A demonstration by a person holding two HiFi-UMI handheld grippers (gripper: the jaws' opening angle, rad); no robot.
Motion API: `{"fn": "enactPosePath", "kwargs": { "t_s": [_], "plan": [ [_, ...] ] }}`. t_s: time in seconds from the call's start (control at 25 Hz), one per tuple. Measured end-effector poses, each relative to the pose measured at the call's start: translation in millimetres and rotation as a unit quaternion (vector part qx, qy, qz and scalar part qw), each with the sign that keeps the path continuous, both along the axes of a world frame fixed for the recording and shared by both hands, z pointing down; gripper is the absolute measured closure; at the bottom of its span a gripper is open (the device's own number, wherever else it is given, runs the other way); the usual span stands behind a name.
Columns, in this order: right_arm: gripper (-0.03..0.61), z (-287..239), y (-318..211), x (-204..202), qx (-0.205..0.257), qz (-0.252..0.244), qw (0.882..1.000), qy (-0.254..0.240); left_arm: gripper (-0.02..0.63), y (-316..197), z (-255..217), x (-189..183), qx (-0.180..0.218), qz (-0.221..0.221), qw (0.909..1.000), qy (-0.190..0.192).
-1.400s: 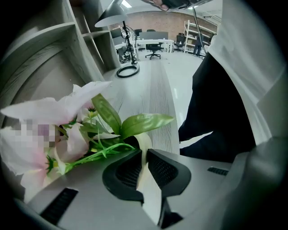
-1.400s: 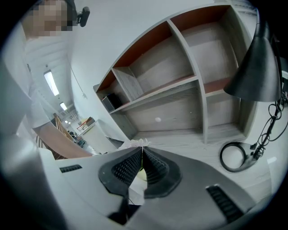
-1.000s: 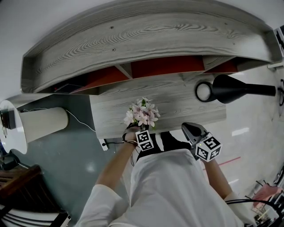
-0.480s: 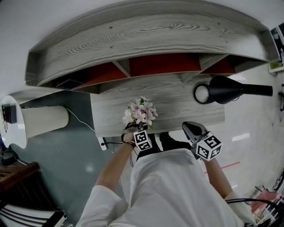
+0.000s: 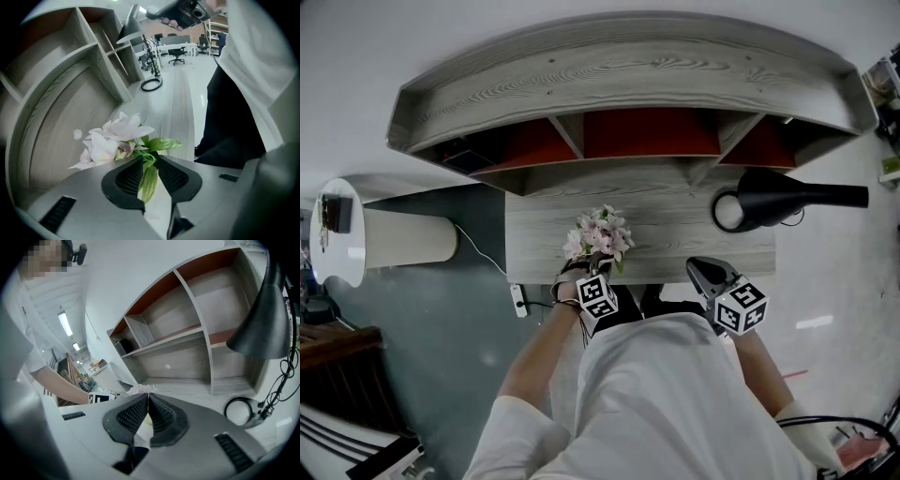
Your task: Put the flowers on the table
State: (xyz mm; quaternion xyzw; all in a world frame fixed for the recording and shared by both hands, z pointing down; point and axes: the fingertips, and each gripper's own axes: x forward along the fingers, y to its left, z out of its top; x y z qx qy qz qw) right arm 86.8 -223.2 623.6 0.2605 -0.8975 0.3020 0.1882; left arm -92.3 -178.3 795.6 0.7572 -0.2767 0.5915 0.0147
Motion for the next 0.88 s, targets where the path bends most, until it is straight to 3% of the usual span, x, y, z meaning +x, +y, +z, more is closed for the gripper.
{"fn": "enactPosePath", "kwargs": {
  "t_s": [0.4, 0.6, 0.76, 0.88],
  "plan": [
    [0.558, -8.5, 8.9, -10.8, 0.015, -0.04, 0.999, -0.014, 0.561, -3.6, -55.8, 6.8, 0.066, -0.043, 0.9967, 0.018],
    [0.558, -16.7, 10.9, -8.5, 0.018, -0.025, 0.999, -0.025, 0.596, 2.4, -81.6, 11.4, 0.059, -0.086, 0.9913, 0.081],
    [0.558, -22.9, 19.5, -13.6, 0.024, -0.015, 0.999, -0.031, 0.604, 8.5, -101.6, 9.7, 0.057, -0.12, 0.9816, 0.138],
    [0.558, -26.2, 33.5, -19.1, 0.03, -0.01, 0.999, -0.03, 0.604, 18.3, -112.7, 7.7, 0.066, -0.121, 0.9783, 0.155]
  ]
}}
